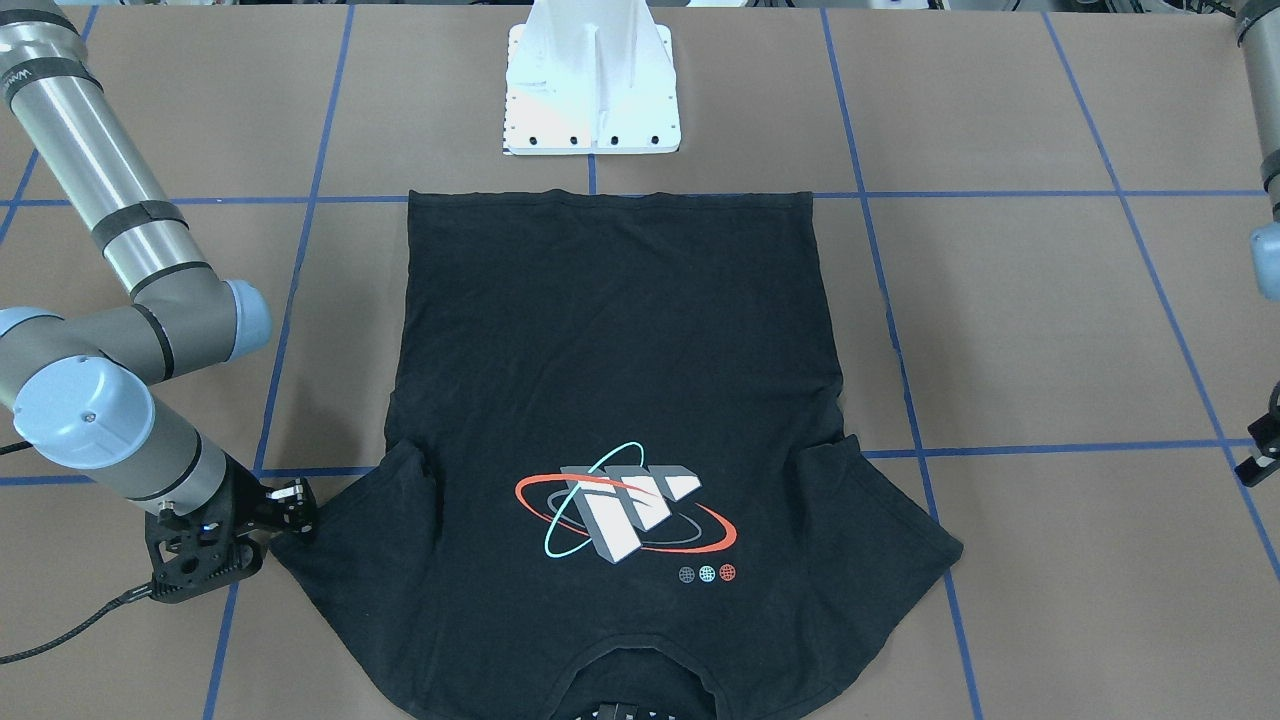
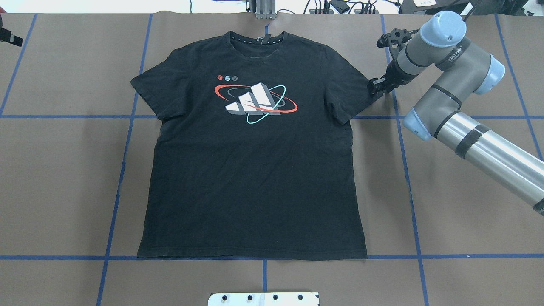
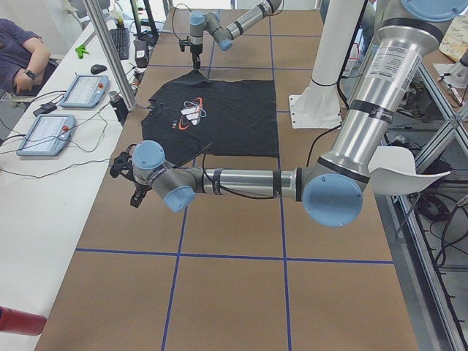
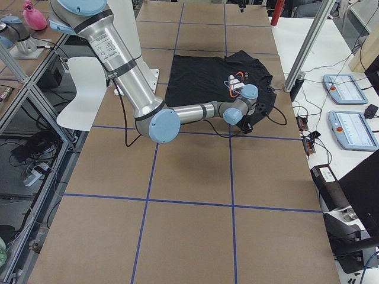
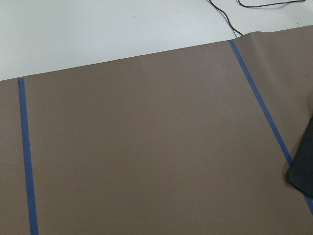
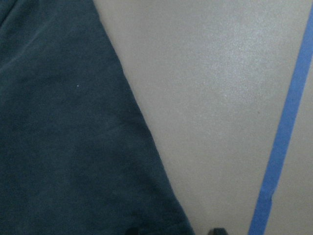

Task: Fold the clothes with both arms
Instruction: 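Reach the right gripper to the black shirt's nearest sleeve and grasp it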

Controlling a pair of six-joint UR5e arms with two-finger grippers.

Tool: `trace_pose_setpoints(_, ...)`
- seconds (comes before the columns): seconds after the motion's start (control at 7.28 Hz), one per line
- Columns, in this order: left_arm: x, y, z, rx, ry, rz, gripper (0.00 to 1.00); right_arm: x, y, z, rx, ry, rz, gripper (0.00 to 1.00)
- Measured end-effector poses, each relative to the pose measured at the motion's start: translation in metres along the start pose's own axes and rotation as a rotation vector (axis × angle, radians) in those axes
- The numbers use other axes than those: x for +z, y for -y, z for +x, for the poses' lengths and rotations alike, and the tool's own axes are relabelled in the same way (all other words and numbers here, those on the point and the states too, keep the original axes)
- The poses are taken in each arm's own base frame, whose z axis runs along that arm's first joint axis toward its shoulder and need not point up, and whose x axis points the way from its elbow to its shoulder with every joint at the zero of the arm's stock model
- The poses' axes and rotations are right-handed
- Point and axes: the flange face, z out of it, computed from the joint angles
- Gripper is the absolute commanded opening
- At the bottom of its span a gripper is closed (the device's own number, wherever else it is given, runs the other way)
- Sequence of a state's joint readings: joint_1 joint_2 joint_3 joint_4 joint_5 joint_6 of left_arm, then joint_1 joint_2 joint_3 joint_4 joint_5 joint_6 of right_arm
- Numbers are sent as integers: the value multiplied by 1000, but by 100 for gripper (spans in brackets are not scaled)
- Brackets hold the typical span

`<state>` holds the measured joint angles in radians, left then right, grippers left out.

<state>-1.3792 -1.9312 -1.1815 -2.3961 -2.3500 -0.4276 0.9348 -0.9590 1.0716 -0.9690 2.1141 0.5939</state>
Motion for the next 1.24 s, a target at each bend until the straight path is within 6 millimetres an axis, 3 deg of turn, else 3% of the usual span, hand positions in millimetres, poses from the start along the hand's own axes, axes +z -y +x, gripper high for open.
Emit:
trace_pose_setpoints(0.27,-1,0,1,2,0,3,99,-1,3,-3,-1,3,2,2)
trace_pose_setpoints(0.82,-1,1,1,1,0,2,99,-7,9,-10,-9,12,11,0)
trace_pose_setpoints(1.24,-2,2,2,4,-2,5,99,-24,26,-29,7,45,37,0)
